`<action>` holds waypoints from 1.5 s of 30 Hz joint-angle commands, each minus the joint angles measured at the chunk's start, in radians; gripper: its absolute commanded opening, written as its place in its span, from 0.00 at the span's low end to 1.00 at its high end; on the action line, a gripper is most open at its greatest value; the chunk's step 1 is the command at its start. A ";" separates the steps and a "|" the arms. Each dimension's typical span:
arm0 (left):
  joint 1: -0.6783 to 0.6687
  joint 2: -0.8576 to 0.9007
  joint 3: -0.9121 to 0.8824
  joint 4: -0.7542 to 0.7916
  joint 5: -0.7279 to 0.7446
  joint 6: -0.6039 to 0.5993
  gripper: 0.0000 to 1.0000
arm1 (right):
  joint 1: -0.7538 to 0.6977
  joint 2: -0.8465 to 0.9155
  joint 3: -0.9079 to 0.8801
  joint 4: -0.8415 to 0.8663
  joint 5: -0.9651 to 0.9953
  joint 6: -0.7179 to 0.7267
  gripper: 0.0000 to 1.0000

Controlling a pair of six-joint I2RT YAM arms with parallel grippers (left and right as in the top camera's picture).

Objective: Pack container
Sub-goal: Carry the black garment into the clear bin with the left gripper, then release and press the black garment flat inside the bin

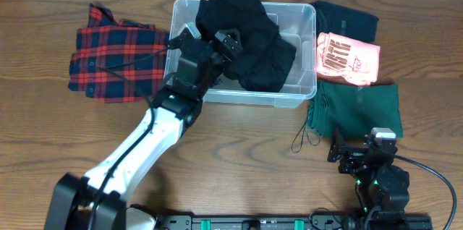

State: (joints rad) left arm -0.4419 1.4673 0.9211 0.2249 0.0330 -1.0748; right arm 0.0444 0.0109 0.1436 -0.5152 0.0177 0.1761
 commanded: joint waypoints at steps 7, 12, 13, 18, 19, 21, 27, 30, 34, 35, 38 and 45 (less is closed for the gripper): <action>0.000 -0.235 0.022 0.078 -0.115 0.272 0.98 | 0.006 -0.005 -0.002 -0.002 0.000 0.010 0.99; -0.003 -0.224 0.022 0.041 -0.082 0.304 0.88 | 0.006 -0.005 -0.002 -0.002 0.000 0.010 0.99; -0.003 -0.220 0.022 0.028 -0.076 0.303 0.88 | 0.006 -0.005 -0.002 -0.002 0.000 0.010 0.99; -0.004 -0.211 0.022 0.026 -0.093 0.303 0.94 | 0.006 -0.005 -0.002 -0.002 0.000 0.010 0.99; -0.004 -0.208 0.022 0.026 -0.107 0.310 0.94 | 0.006 -0.005 -0.002 -0.002 0.000 0.010 0.99; -0.004 -0.183 0.022 0.027 -0.132 0.336 0.93 | 0.006 -0.005 -0.002 -0.002 0.000 0.010 0.99; -0.004 -0.060 0.022 0.088 0.012 0.673 0.75 | 0.006 -0.005 -0.002 -0.002 0.000 0.010 0.99; 0.005 -0.047 0.022 0.023 0.000 0.777 0.75 | 0.006 -0.005 -0.002 -0.002 0.000 0.010 0.99; 0.034 -0.049 0.060 -0.079 -0.057 0.917 0.75 | 0.006 -0.005 -0.002 -0.002 0.000 0.010 0.99; 0.042 -0.048 0.080 -0.109 -0.076 0.946 0.75 | 0.006 -0.005 -0.002 -0.002 0.000 0.010 0.99; 0.064 -0.031 0.163 -0.171 -0.087 1.026 0.76 | 0.006 -0.005 -0.002 -0.002 0.000 0.010 0.99; 0.071 0.141 0.331 -0.193 -0.017 1.082 0.76 | 0.006 -0.005 -0.002 -0.002 0.000 0.010 0.99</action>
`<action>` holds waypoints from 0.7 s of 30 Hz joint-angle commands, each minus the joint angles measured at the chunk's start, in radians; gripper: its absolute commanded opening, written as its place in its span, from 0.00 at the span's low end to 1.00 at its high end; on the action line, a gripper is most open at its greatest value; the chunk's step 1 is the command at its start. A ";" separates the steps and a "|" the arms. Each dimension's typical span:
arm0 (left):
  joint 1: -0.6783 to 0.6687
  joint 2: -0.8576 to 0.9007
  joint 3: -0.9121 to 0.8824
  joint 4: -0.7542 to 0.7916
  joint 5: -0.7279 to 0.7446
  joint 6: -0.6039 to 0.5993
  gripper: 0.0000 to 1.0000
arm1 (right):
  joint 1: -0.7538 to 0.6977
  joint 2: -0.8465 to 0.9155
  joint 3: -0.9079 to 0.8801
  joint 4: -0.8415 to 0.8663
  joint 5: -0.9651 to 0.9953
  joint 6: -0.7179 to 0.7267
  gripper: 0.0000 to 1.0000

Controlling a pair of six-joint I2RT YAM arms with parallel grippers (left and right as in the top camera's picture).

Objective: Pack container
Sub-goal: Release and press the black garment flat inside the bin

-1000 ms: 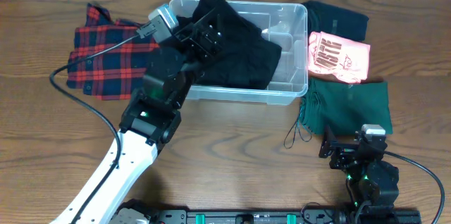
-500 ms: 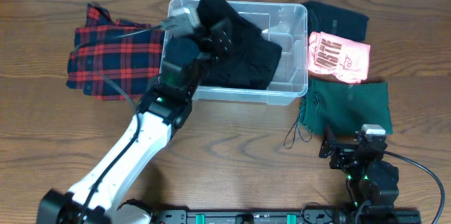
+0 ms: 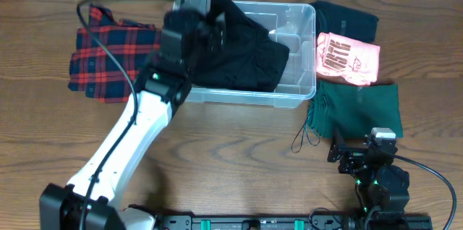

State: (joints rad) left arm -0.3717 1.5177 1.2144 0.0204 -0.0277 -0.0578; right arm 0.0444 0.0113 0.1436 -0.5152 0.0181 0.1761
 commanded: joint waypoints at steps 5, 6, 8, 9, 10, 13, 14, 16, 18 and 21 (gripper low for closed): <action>0.002 0.251 0.039 0.105 0.061 0.064 0.75 | 0.006 -0.005 -0.002 -0.002 0.000 0.010 0.99; 0.002 0.282 0.039 0.125 0.061 0.064 0.75 | 0.006 -0.005 -0.002 -0.002 0.000 0.010 0.99; 0.001 0.343 0.039 0.167 0.061 0.064 0.74 | 0.006 -0.005 -0.002 -0.002 0.000 0.010 0.99; 0.001 0.370 0.039 0.182 0.061 0.064 0.72 | 0.006 -0.005 -0.002 -0.002 0.000 0.010 0.99; 0.001 0.396 0.039 0.189 0.061 0.064 0.70 | 0.006 -0.005 -0.002 -0.002 0.000 0.010 0.99; 0.002 0.459 0.039 0.155 0.061 0.040 0.68 | 0.006 -0.005 -0.002 -0.002 0.000 0.010 0.99; 0.002 0.474 0.039 0.124 0.061 0.034 0.67 | 0.006 -0.005 -0.002 -0.002 0.000 0.010 0.99; 0.002 0.494 0.039 0.052 0.061 0.031 0.63 | 0.006 -0.005 -0.002 -0.002 0.000 0.010 0.99; 0.002 0.502 0.039 -0.022 0.048 -0.010 0.59 | 0.006 -0.005 -0.002 -0.002 0.000 0.010 0.99; 0.002 0.500 0.039 -0.117 0.034 -0.087 0.58 | 0.006 -0.005 -0.002 -0.002 0.000 0.010 0.99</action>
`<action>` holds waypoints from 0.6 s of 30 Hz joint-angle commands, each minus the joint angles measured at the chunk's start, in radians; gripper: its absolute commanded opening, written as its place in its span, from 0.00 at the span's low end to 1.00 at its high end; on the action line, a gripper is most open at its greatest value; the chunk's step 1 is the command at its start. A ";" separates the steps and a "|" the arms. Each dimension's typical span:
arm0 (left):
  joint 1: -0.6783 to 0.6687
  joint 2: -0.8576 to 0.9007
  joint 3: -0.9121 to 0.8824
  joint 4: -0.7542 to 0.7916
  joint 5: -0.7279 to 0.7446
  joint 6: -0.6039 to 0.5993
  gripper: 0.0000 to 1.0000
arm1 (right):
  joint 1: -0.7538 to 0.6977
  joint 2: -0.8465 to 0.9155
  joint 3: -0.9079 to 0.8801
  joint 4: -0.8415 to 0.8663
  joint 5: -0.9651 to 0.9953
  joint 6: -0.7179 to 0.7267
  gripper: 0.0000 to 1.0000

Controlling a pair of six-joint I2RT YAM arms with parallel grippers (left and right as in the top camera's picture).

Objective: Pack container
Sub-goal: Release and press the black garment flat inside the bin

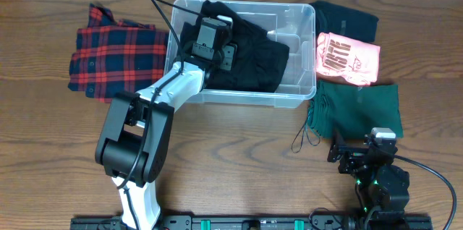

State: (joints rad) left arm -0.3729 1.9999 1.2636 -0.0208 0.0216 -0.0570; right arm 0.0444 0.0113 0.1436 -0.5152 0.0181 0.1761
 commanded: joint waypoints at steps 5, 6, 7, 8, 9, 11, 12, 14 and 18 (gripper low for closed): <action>0.003 0.017 -0.010 -0.166 -0.013 -0.207 0.57 | 0.006 -0.005 -0.002 -0.002 0.000 0.010 0.99; 0.002 0.010 -0.010 -0.163 -0.014 -0.207 0.57 | 0.006 -0.005 -0.002 -0.002 0.000 0.010 0.99; 0.002 0.004 -0.010 -0.154 -0.014 -0.206 0.58 | 0.006 -0.005 -0.002 -0.002 0.000 0.010 0.99; 0.002 -0.010 -0.010 -0.138 -0.014 -0.198 0.59 | 0.006 -0.005 -0.002 -0.002 0.000 0.010 0.99; 0.002 -0.025 -0.009 -0.127 -0.013 -0.185 0.59 | 0.006 -0.005 -0.002 -0.002 0.000 0.010 0.99; 0.002 -0.079 0.003 -0.103 -0.014 -0.145 0.64 | 0.006 -0.005 -0.002 -0.002 0.000 0.010 0.99; 0.002 -0.112 0.013 -0.095 -0.014 -0.124 0.64 | 0.006 -0.005 -0.002 -0.002 0.000 0.010 0.99; 0.003 -0.175 0.033 -0.079 -0.014 -0.092 0.64 | 0.006 -0.005 -0.002 -0.002 0.000 0.010 0.99; 0.003 -0.271 0.044 -0.006 -0.034 -0.015 0.64 | 0.006 -0.005 -0.002 -0.002 0.000 0.010 0.99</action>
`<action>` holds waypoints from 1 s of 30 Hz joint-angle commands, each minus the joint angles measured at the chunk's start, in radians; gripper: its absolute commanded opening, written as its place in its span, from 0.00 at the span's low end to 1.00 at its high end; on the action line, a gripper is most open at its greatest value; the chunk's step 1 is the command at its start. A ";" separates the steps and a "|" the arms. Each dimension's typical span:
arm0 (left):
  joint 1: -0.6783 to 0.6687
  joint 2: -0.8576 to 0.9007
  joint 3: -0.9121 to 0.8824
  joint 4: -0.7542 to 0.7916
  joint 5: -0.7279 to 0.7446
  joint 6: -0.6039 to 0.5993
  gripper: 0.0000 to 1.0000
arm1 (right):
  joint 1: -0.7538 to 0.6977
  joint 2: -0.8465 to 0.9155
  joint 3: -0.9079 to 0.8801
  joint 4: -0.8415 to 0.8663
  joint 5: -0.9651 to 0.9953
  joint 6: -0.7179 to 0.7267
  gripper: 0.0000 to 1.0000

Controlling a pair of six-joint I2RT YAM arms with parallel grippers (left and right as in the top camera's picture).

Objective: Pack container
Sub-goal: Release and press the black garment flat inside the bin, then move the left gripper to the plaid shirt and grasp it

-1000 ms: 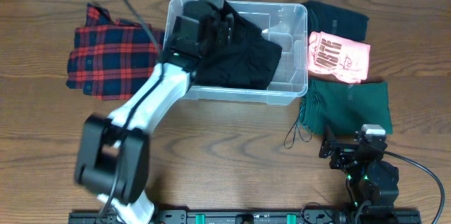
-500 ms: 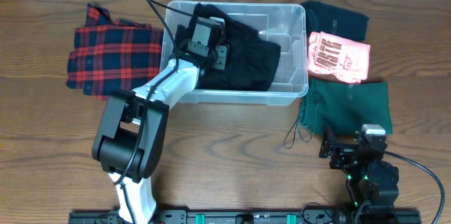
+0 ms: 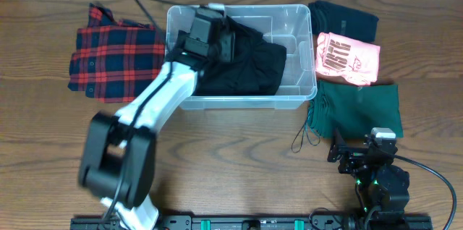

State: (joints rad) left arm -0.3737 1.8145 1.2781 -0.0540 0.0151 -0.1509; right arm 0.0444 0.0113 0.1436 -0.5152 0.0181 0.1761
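Observation:
A clear plastic container (image 3: 300,89) stands at the back middle of the table. A black garment (image 3: 253,67) lies bunched inside it, filling the left and middle. My left gripper (image 3: 223,42) reaches down into the container's left end, right on the black garment; its dark fingers blend with the cloth, so their state is unclear. My right gripper (image 3: 346,159) rests at the table's front right, away from everything, too small and dark to read.
A red plaid shirt (image 3: 112,60) lies left of the container. To its right lie a dark garment (image 3: 346,19), a pink printed shirt (image 3: 347,58) and a green cloth (image 3: 362,107). A black cable arcs over the container's left rim.
My left gripper has shifted a little toward the container's far left corner. The container's left end sits slightly further left. The black garment lies flatter inside. The right arm has not moved.
At first the black garment hung over the container's far rim with my left gripper at it. Then the gripper was at the far left rim and the garment lay mostly inside. After that the gripper stayed low on the garment, which now lies inside the container.

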 commanded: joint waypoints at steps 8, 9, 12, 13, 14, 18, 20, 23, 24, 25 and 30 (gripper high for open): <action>0.015 0.057 0.029 0.122 -0.129 0.136 0.64 | 0.006 -0.005 -0.002 -0.002 0.000 0.010 0.99; 0.016 0.089 0.029 0.136 -0.129 0.145 0.64 | 0.006 -0.005 -0.002 -0.002 0.000 0.010 0.99; 0.015 0.157 0.029 0.121 -0.124 0.147 0.63 | 0.006 -0.005 -0.002 -0.002 0.000 0.010 0.99; 0.014 0.172 0.029 0.101 -0.112 0.147 0.63 | 0.006 -0.005 -0.002 -0.002 0.000 0.010 0.99; 0.014 0.186 0.029 0.078 -0.105 0.146 0.63 | 0.006 -0.005 -0.002 -0.002 0.000 0.010 0.99; 0.014 0.204 0.029 -0.046 -0.105 0.124 0.63 | 0.006 -0.005 -0.002 -0.002 0.000 0.010 0.99; 0.014 0.204 0.029 -0.105 -0.102 0.124 0.63 | 0.006 -0.005 -0.002 -0.002 0.000 0.010 0.99; 0.014 0.203 0.029 -0.156 -0.102 0.124 0.63 | 0.006 -0.005 -0.002 -0.002 0.000 0.010 0.99; 0.014 0.195 0.030 -0.159 -0.102 0.124 0.63 | 0.006 -0.005 -0.002 -0.002 0.000 0.010 0.99; 0.014 0.184 0.030 -0.157 -0.102 0.125 0.63 | 0.006 -0.005 -0.002 -0.002 0.000 0.010 0.99; 0.014 0.053 0.052 -0.109 -0.100 0.124 0.64 | 0.006 -0.005 -0.002 -0.002 0.000 0.010 0.99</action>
State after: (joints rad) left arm -0.3637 1.9644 1.3216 -0.1741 -0.0837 -0.0254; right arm 0.0444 0.0113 0.1436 -0.5152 0.0181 0.1761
